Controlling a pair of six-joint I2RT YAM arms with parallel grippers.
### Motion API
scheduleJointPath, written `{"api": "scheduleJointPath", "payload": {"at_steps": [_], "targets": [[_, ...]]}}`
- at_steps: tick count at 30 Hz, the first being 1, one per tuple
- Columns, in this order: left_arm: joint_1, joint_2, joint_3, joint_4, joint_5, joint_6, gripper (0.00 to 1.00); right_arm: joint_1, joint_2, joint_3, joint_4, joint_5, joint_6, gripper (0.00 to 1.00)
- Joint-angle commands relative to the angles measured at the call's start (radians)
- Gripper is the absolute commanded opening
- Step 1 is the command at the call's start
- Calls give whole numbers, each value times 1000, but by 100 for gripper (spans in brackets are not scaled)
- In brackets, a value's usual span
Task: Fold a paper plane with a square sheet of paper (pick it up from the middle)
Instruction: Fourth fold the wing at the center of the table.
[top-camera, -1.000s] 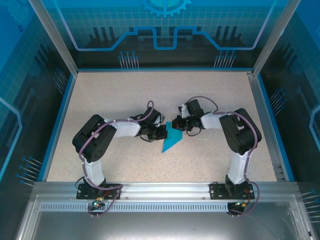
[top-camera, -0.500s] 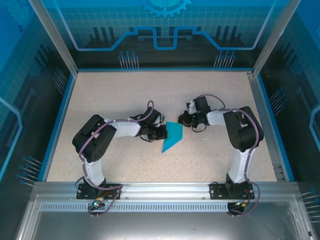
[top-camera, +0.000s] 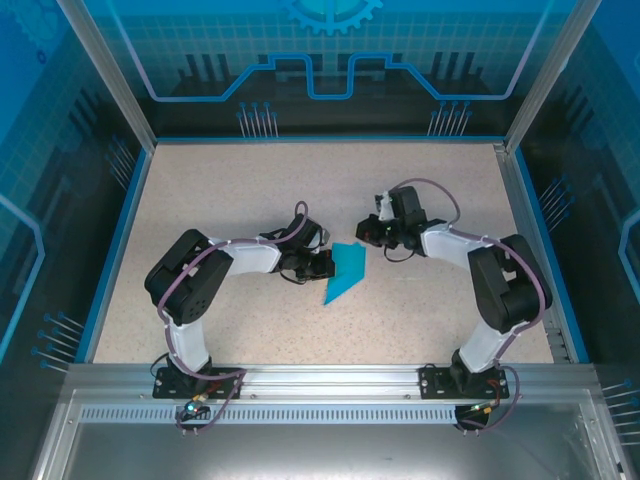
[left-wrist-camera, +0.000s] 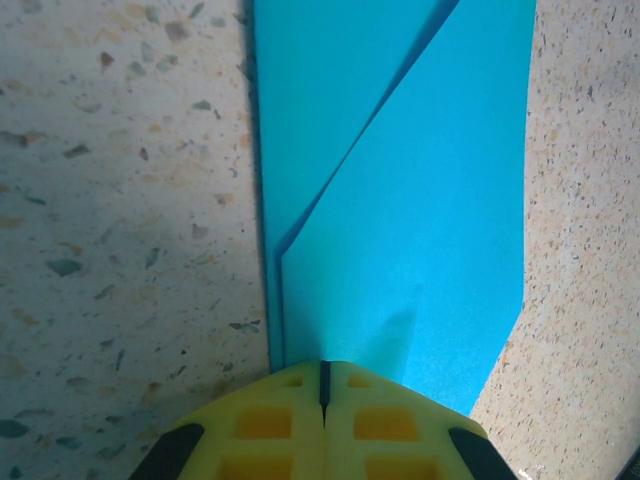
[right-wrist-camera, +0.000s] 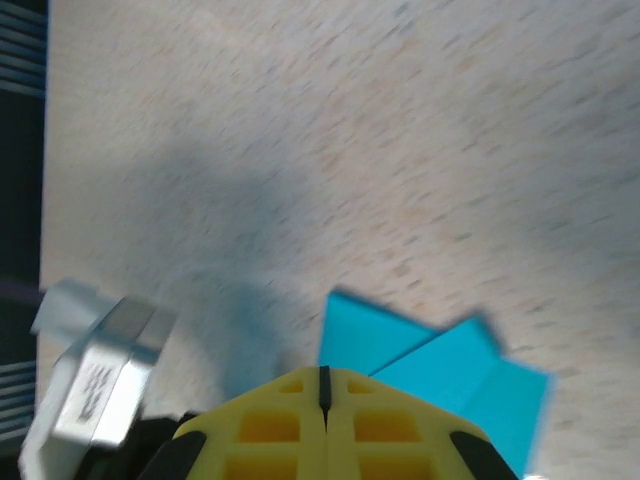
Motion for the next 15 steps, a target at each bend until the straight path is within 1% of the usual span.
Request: {"api": "scheduleJointPath", "payload": {"at_steps": [1, 4, 5, 15], "targets": [[-8, 27, -41, -170, -55, 14, 0, 75, 25, -33, 3, -54, 41, 0], [-9, 21, -42, -165, -53, 14, 0, 108, 46, -33, 5, -51, 60, 0], [-8, 21, -43, -162, -49, 14, 0, 113, 57, -62, 14, -52, 68, 0], [-9, 14, -45, -153, -41, 16, 0, 117, 128, -108, 13, -21, 109, 0]]}}
